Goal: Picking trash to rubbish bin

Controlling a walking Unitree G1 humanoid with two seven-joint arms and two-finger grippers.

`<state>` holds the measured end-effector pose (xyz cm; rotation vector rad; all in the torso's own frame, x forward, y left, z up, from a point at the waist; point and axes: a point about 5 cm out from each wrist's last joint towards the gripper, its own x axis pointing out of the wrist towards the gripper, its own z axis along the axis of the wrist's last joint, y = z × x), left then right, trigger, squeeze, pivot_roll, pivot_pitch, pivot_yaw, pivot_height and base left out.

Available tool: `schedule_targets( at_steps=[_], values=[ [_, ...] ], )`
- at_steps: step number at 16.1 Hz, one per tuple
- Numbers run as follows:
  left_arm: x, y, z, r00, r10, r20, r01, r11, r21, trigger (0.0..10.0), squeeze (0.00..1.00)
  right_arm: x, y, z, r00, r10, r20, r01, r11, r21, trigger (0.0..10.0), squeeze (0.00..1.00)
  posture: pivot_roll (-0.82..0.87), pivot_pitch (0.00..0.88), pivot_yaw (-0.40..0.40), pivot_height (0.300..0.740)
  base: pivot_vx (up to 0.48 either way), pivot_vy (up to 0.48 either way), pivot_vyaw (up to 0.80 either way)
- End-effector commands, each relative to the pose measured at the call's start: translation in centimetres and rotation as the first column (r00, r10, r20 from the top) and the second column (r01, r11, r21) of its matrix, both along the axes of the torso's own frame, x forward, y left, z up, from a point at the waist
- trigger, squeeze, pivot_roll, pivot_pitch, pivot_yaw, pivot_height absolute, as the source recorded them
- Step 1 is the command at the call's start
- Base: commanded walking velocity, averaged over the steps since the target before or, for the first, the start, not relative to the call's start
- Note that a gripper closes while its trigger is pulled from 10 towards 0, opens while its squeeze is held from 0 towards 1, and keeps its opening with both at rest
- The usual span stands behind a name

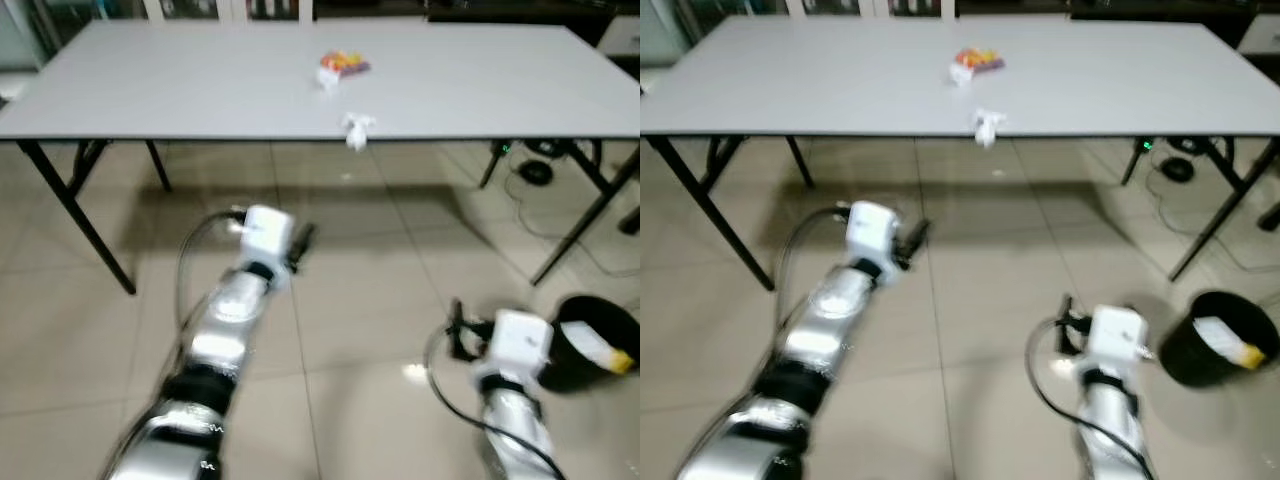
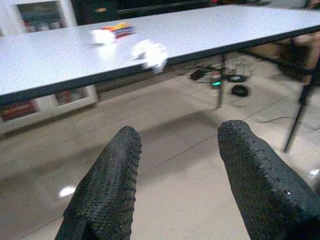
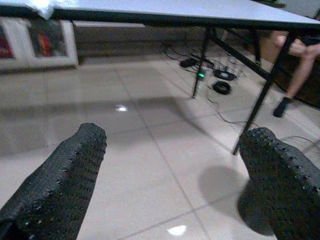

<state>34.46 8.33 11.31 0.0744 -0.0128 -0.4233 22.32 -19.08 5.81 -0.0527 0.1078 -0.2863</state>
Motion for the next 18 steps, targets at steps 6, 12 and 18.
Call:
schedule_targets(
  at_steps=[6, 12, 18],
  values=[
    [0.3, 0.6, -0.1, 0.999, 0.004, -0.035, -0.003, 1.0, 0.007, 10.0, 0.0, 0.4, 0.4, 0.1, 1.0, 0.006, 0.005, -0.006, 1.0, 0.009, 10.0, 0.0, 0.13, 0.051, -0.016, 0.74, 0.359, 0.136, 0.0],
    [0.3, 0.2, -0.4, 0.998, -0.009, -0.065, 0.009, 1.0, -0.002, 10.0, 0.0, 0.3, 0.5, -0.1, 1.0, 0.003, 0.0, -0.003, 1.0, 0.013, 10.0, 0.0, 0.12, 0.053, -0.013, 0.74, 0.0, 0.478, 0.0],
    [0.2, -0.4, -0.2, 0.997, -0.061, -0.047, 0.062, 0.998, 0.011, 10.0, 0.0, 0.6, 0.6, 0.1, 1.0, -0.002, 0.007, 0.002, 1.0, 0.011, 10.0, 0.0, 0.11, 0.051, -0.009, 0.74, 0.0, 0.384, 0.0]
  ],
)
